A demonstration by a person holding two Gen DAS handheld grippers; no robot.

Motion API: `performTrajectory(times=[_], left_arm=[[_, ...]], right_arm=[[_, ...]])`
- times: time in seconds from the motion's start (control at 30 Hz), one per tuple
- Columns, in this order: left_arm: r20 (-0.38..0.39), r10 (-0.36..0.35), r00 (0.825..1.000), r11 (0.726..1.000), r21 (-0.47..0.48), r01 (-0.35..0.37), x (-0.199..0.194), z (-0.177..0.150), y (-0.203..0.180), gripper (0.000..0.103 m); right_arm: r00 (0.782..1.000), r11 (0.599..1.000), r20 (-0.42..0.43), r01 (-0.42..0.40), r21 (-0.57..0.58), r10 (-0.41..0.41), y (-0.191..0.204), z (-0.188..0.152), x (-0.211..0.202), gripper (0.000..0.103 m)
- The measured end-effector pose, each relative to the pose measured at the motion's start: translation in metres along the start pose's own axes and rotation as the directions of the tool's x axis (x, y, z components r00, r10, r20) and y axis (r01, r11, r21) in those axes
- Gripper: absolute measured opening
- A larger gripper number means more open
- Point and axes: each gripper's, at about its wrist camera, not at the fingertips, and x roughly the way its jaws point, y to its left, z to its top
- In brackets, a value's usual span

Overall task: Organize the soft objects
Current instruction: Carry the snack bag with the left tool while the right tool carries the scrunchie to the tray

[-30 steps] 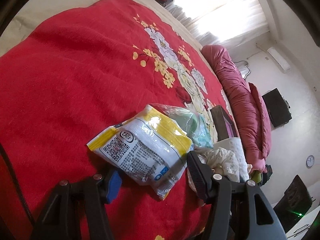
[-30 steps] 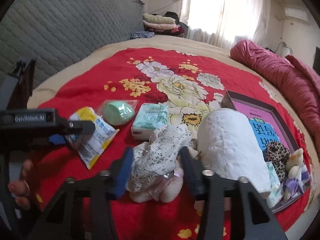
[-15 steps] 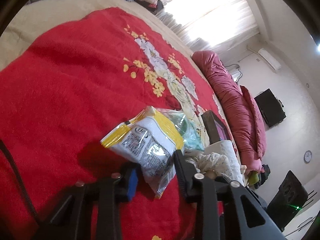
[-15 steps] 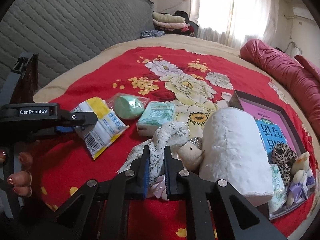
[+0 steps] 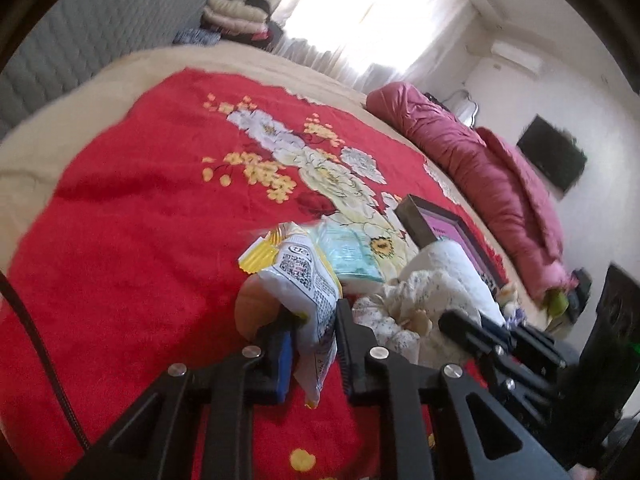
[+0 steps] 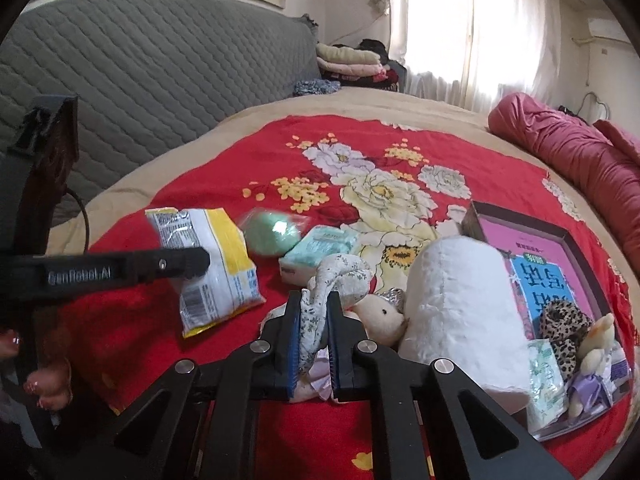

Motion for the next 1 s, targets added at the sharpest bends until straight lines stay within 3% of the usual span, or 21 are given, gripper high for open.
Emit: performTrajectory(times=[0.23, 0.67, 1.0], left_arm=[[0.025, 0.017, 1.000, 0.996, 0.087, -0.019, -0.020, -0.008, -0.035, 0.019], [0.058, 0.063, 0.996, 0.992, 0.108, -0.069, -0.042, -0.009, -0.065, 0.019], [0.047, 0.026, 0.999, 0.989, 0.143, -0.033, -0.041, 0.000, -0.110, 0.019]], right_arm=[[0.999, 0.999, 0.044, -0.011, 0.036, 0.010, -0.013, 0.003, -0.017, 0.010], [0.990, 0.996, 0.141, 0.001, 0.089, -0.013, -0.036, 0.009, -0.054, 0.010], [0.976, 0.983, 0.211, 0.021, 0.185, -0.060, -0.073, 0.009, -0.082, 0.009]])
